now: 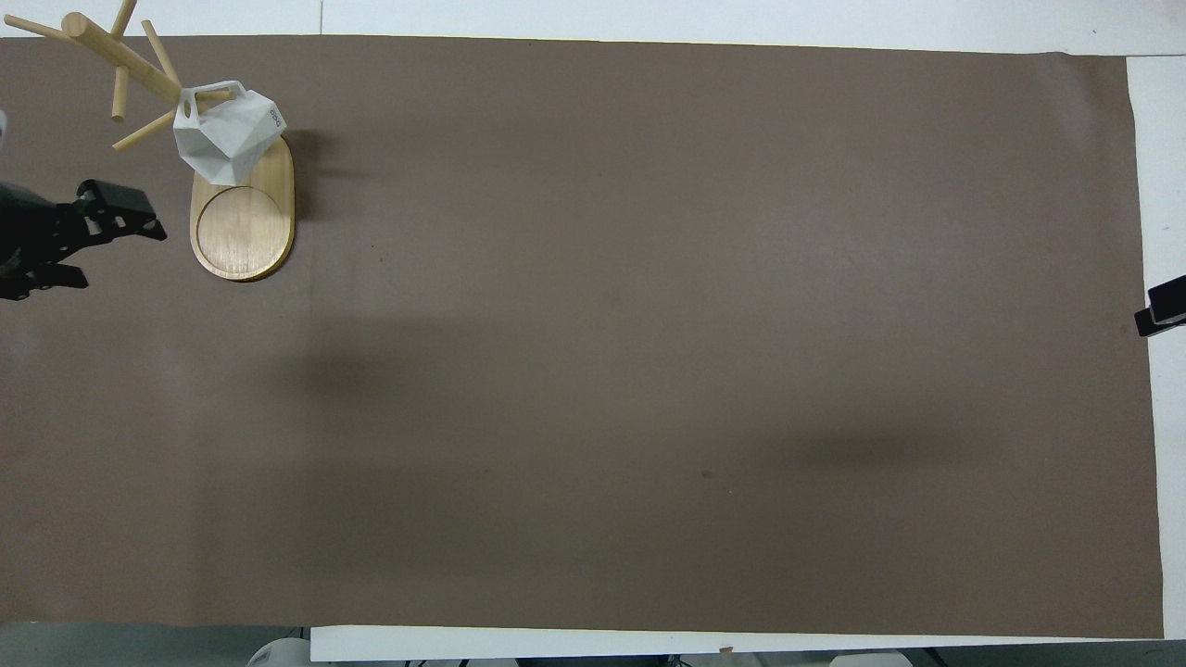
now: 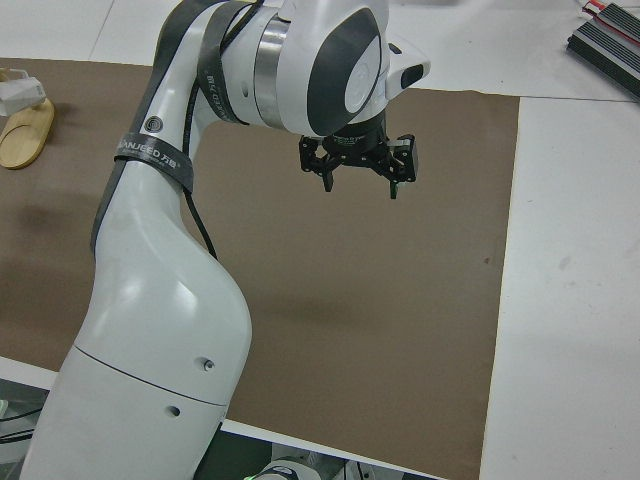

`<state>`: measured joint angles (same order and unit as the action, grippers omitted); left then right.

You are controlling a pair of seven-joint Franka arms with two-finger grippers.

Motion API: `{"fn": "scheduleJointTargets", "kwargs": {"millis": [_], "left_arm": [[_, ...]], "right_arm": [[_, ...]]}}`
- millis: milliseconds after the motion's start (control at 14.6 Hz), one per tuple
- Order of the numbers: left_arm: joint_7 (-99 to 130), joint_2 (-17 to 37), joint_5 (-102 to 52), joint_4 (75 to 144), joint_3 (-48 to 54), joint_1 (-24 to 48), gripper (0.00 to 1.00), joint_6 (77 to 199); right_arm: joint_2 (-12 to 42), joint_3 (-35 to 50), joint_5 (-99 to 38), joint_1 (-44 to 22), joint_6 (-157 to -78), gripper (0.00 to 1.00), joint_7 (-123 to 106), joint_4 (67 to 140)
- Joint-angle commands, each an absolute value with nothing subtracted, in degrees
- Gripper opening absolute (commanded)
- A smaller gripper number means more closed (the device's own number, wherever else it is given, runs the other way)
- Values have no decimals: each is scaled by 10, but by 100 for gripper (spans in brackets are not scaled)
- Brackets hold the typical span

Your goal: Hang cup on rack

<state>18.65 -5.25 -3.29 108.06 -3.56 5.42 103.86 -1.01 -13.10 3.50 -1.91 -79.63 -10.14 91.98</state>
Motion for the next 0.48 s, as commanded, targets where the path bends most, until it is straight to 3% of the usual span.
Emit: {"fn": "scheduleJointTargets", "kwargs": {"millis": [0, 205, 411], "left_arm": [[83, -54, -25, 1034, -32, 41, 100, 932], [-11, -53, -25, 984, -33, 39, 100, 863], [-10, -51, 45, 980, -30, 44, 100, 867]], "right_arm": [[-31, -127, 40, -18, -806, 100, -95, 939], [-33, -127, 40, -18, -806, 100, -95, 940], [-33, -127, 40, -18, -806, 100, -95, 940]]}}
